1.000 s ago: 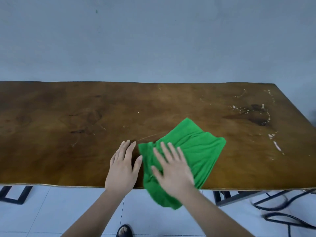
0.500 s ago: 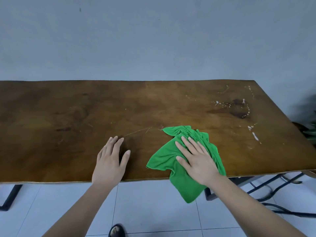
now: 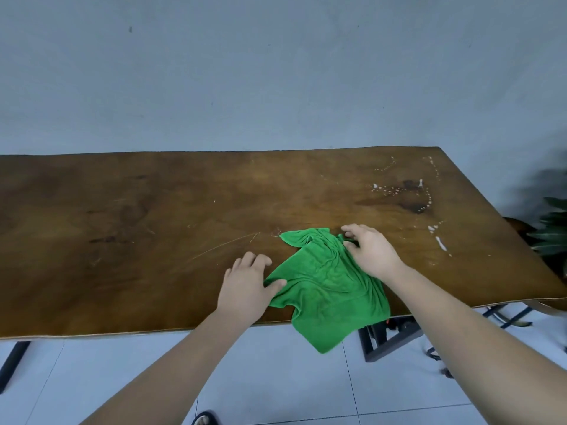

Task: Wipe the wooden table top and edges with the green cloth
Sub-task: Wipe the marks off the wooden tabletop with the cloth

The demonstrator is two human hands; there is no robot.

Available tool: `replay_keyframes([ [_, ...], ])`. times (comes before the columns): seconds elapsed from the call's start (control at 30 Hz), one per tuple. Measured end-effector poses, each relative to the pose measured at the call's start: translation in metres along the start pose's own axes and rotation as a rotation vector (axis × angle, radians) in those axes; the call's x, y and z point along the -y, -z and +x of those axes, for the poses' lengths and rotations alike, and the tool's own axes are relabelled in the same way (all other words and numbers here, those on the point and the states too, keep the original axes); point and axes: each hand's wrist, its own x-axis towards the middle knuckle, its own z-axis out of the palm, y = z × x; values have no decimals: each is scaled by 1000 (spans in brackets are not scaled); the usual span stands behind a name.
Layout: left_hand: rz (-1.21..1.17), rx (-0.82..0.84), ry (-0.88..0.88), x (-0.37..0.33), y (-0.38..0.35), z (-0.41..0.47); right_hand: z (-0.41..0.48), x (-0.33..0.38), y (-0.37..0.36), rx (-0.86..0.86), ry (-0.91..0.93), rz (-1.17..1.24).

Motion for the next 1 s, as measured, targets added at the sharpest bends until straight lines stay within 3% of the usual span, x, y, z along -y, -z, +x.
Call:
replay_keyframes([
  [0.2,-60,110,33,-12,3,8,21,9,6,195,-71,-17],
  [0.33,-137,68,84,-1,29,2,22,32,11,157,14,48],
  [0.63,-164,-283,249,102,152,-22,63,164,24,-24,291,190],
  [0.87,-114,-593,340,196,270,-16,127,275,28,-165,301,425],
  [1.0,-124,-703,291,231,314,-8,139,304,17,-261,314,482],
])
